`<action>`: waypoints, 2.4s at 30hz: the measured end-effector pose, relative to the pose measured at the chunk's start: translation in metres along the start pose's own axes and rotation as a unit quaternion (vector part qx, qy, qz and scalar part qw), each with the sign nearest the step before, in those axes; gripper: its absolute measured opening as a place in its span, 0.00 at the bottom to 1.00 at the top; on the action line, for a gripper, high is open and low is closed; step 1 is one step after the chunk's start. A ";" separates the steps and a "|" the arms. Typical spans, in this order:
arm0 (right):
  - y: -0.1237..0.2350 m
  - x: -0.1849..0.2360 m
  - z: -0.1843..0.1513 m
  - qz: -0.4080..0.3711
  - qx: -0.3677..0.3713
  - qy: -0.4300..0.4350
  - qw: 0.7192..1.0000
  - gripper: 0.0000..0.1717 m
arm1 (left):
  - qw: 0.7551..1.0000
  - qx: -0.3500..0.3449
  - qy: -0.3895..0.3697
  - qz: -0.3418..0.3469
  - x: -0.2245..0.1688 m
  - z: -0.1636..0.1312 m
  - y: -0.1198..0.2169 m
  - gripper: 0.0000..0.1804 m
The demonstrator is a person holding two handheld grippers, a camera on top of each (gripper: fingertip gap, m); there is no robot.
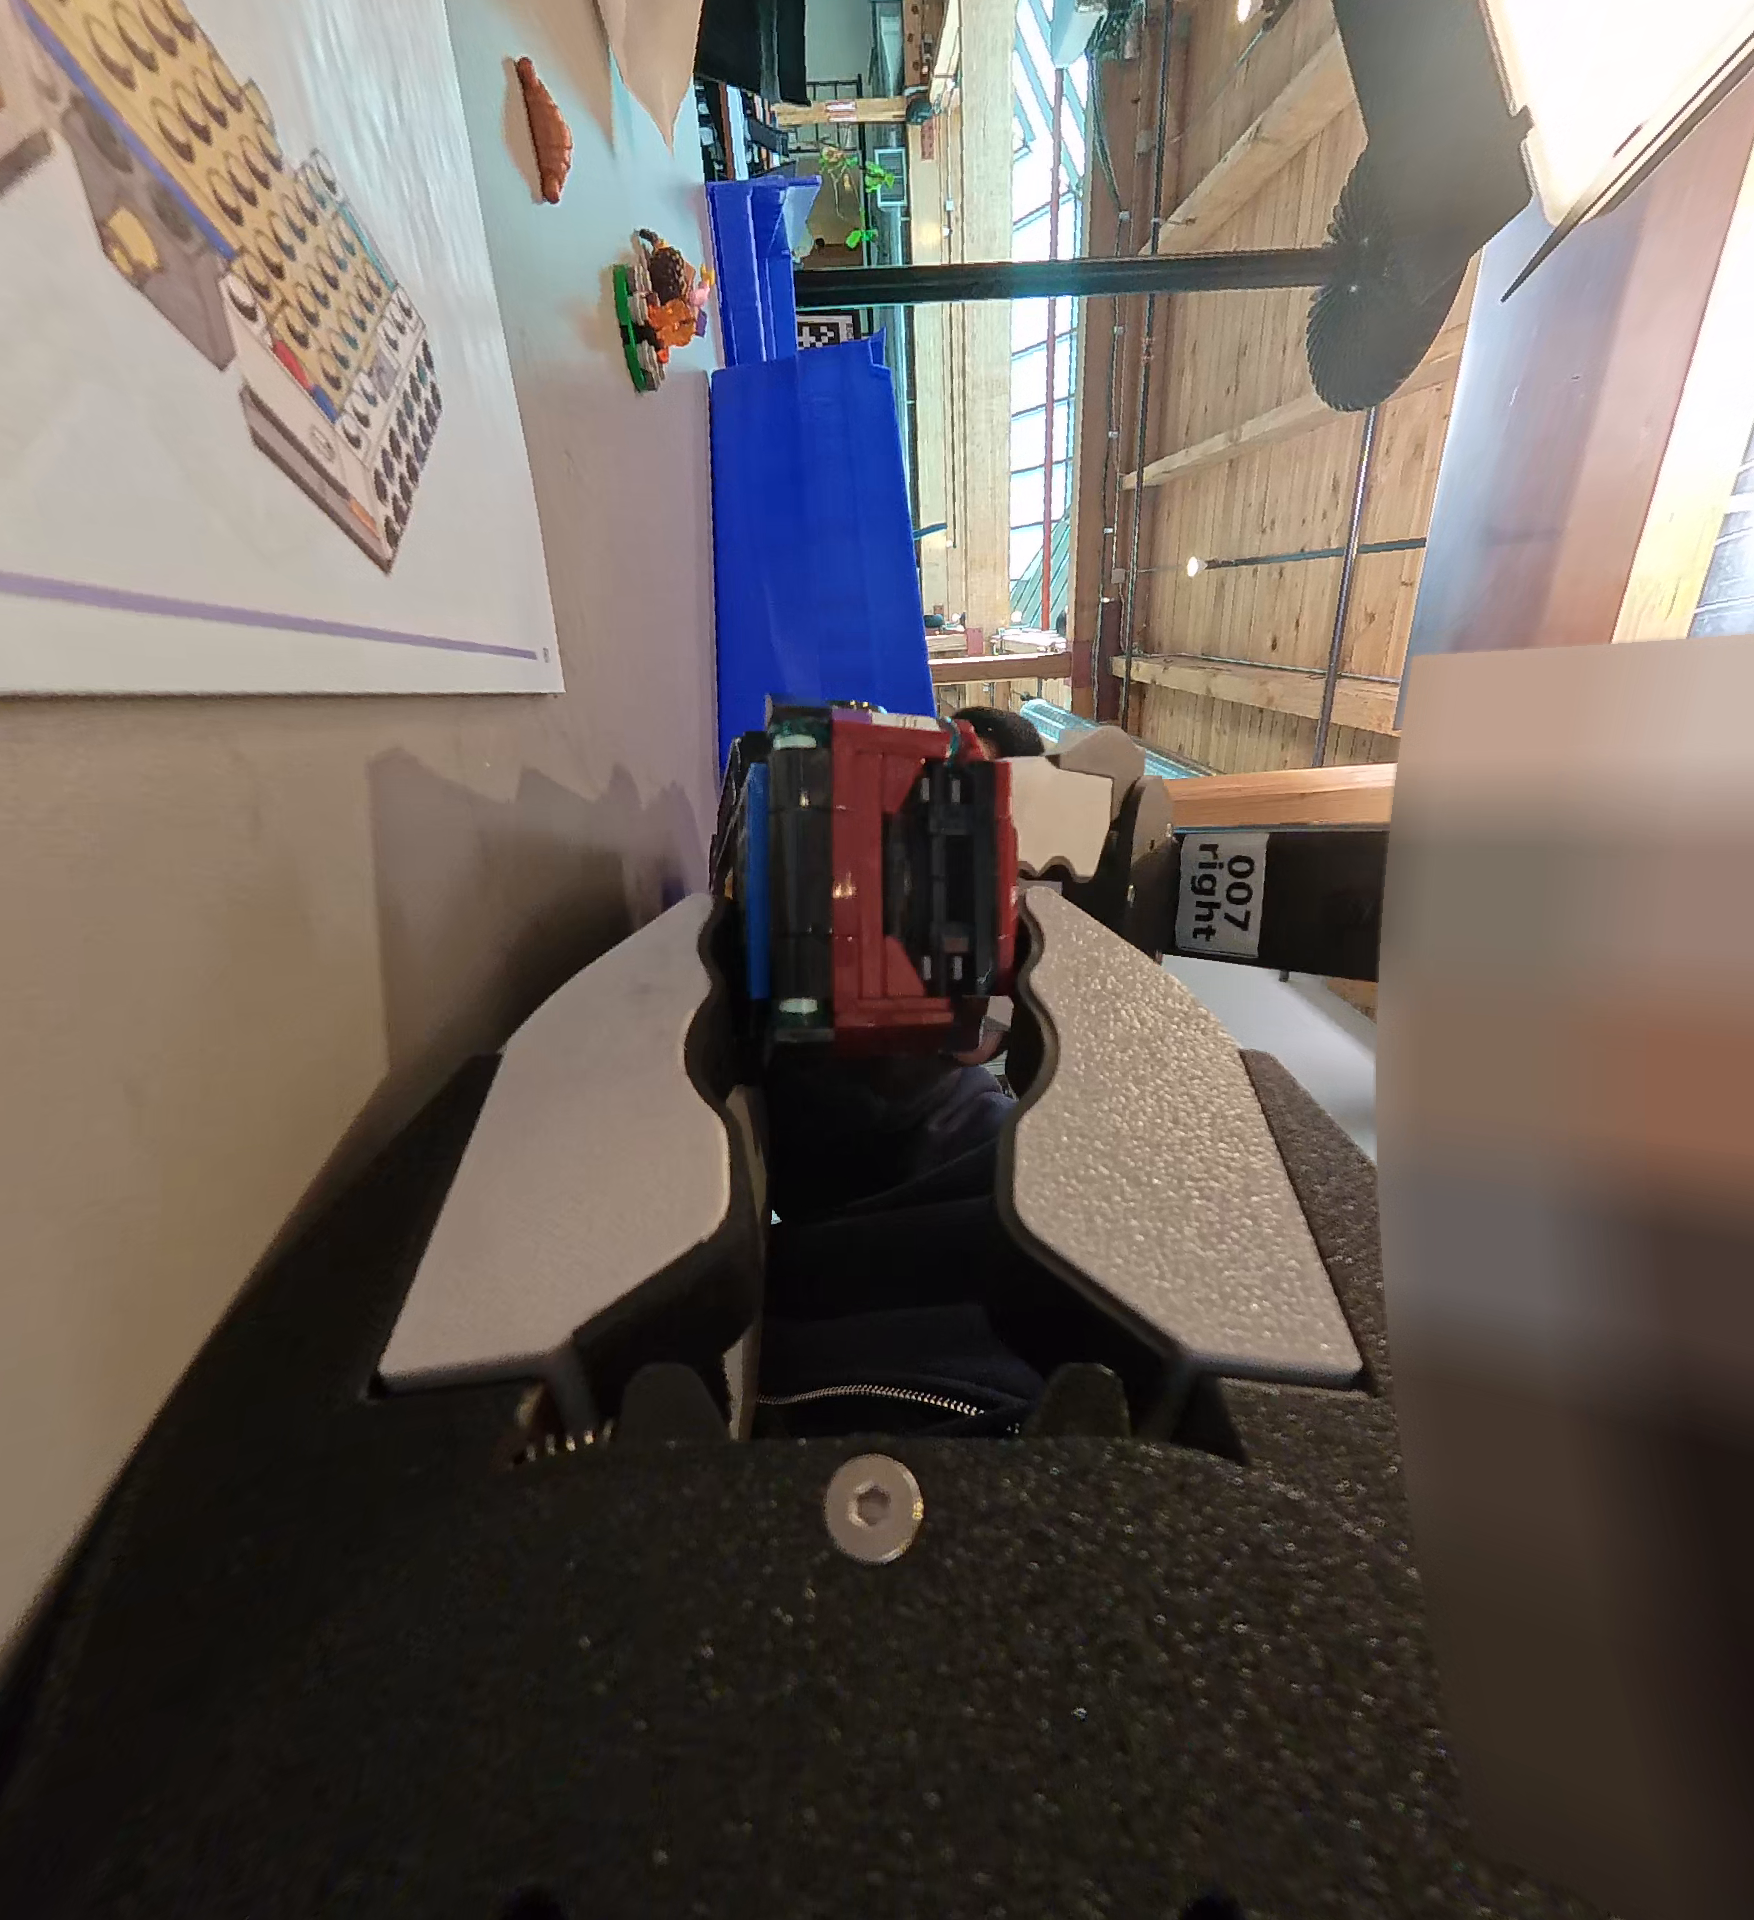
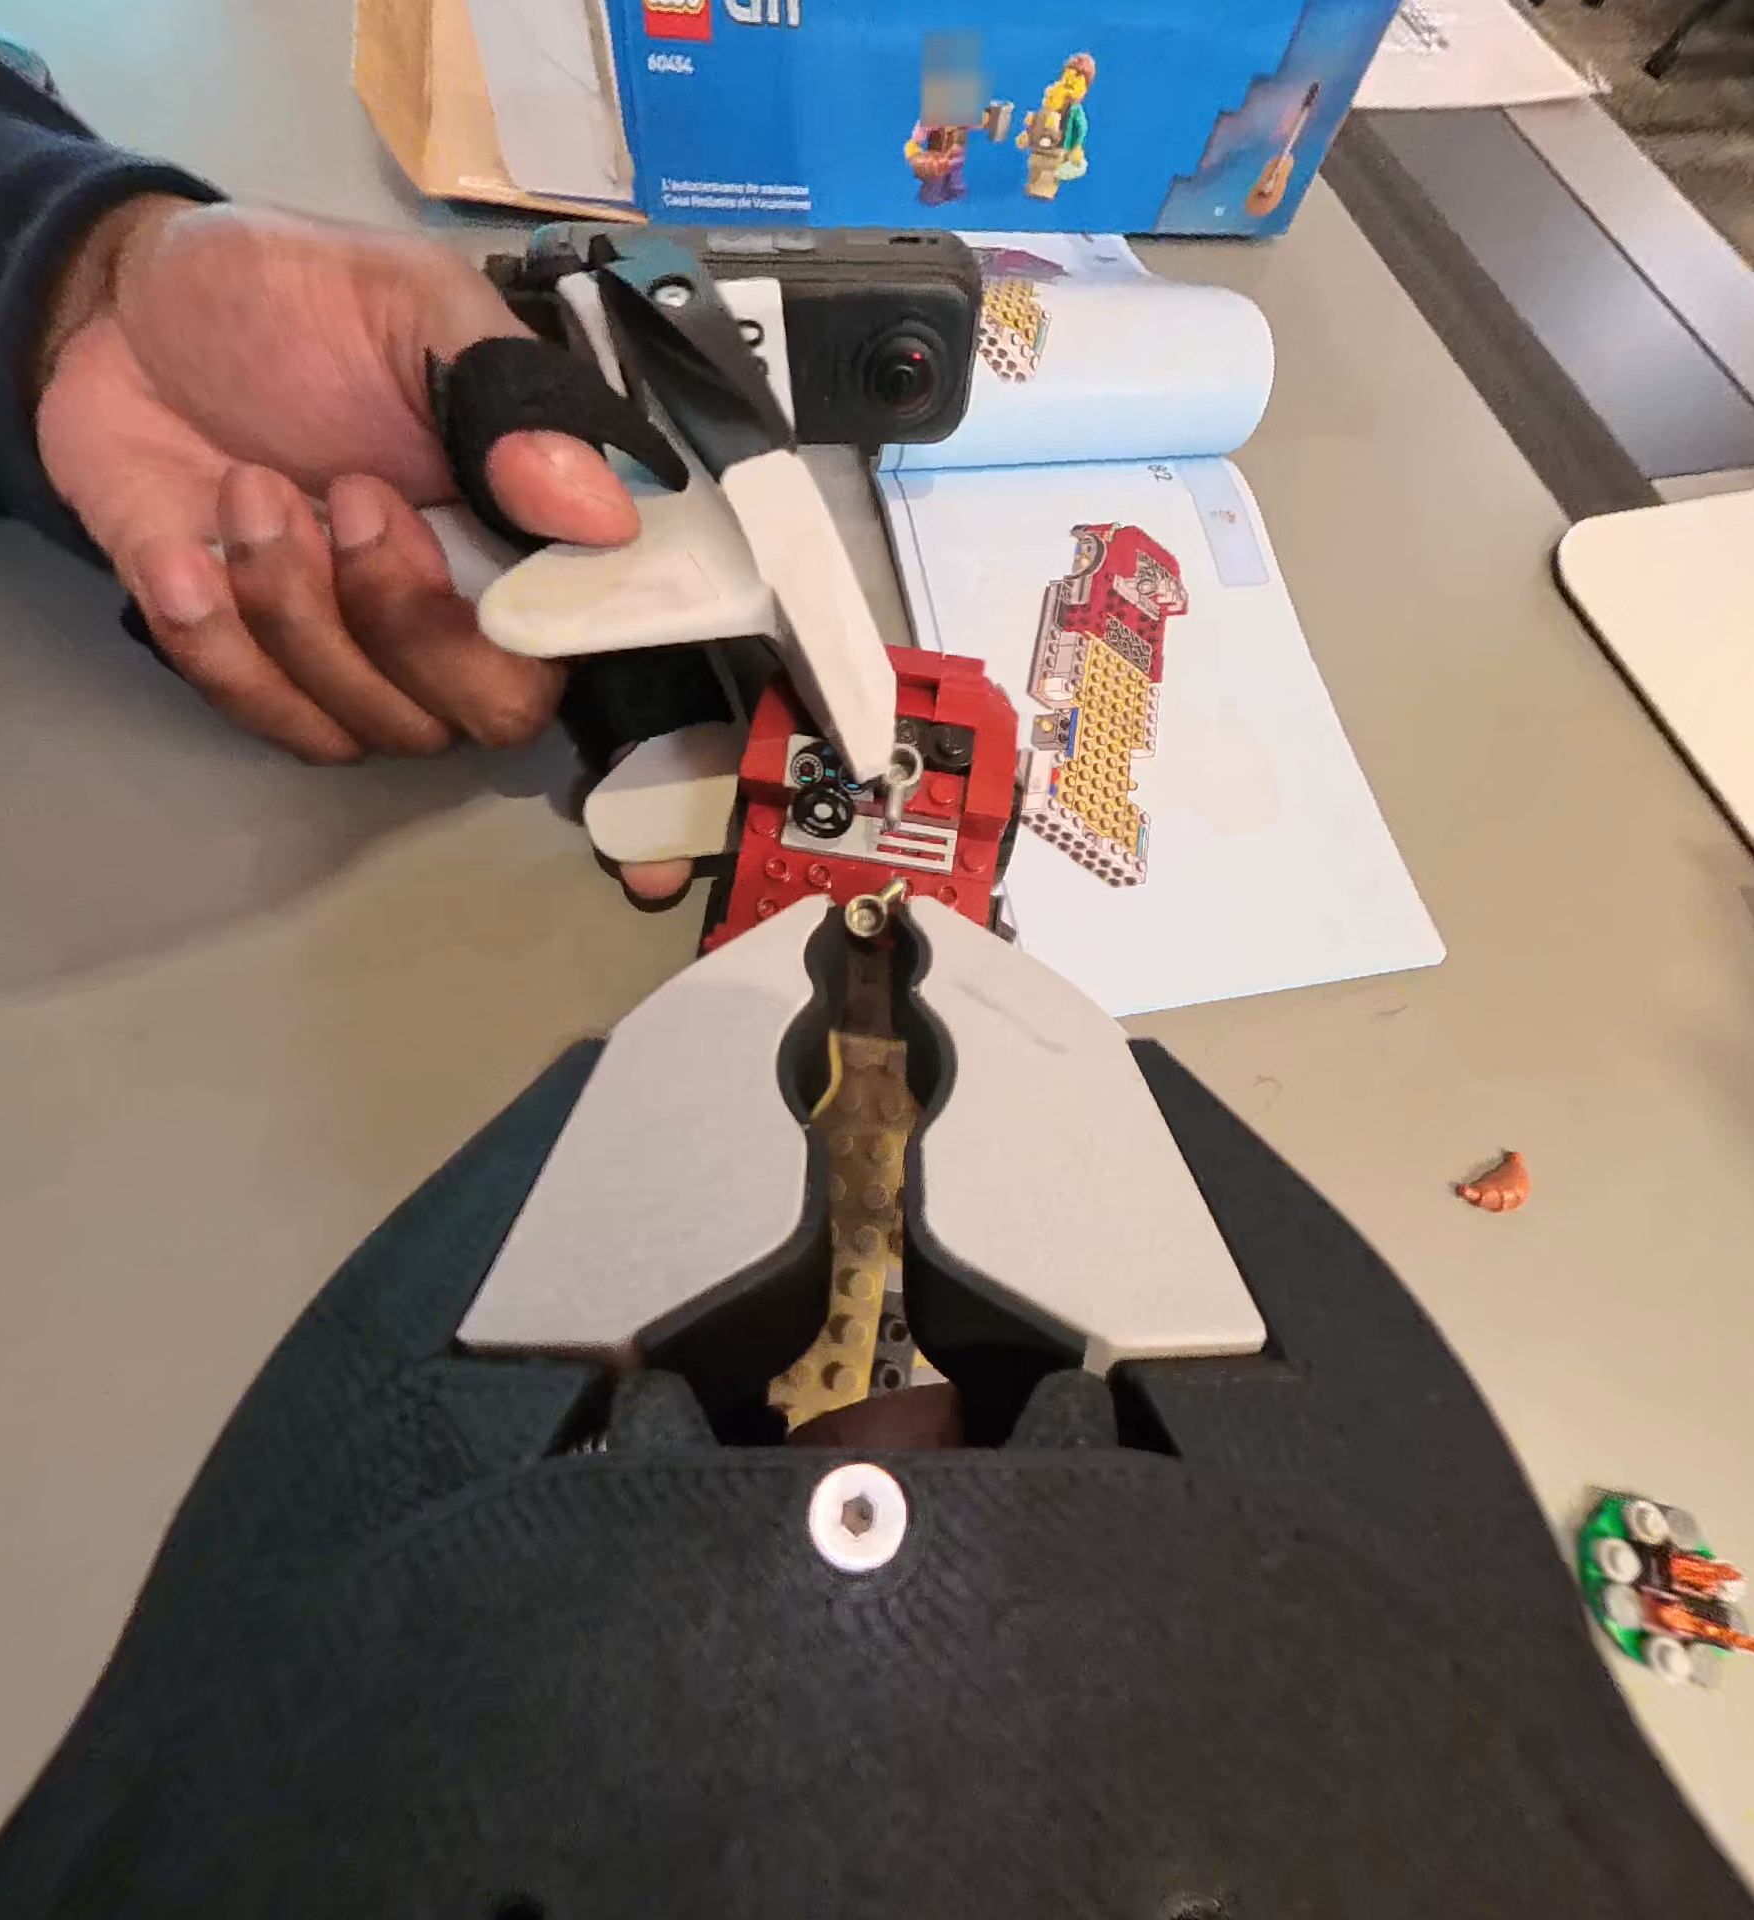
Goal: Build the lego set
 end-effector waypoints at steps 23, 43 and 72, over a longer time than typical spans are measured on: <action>0.005 0.006 -0.003 0.020 -0.002 0.032 0.999 0.08 | 1.000 -0.001 0.003 -0.003 0.000 0.000 0.000 0.27; 0.007 0.008 -0.005 0.010 -0.002 0.063 0.998 0.08 | 1.000 -0.007 0.011 -0.012 -0.002 -0.001 0.000 0.28; 0.012 -0.003 -0.010 0.116 -0.072 0.173 0.975 0.09 | 0.999 0.051 0.005 -0.011 -0.007 -0.011 -0.010 0.27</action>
Point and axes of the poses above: each gripper's, where its closed fingertips meet, y back along the fingers, z out of its top, x = y × z across the jaws, the point moved 7 cm from there along y, back along the fingers, and after that the axes turned 12 degrees about x, right-handed, at the moved point
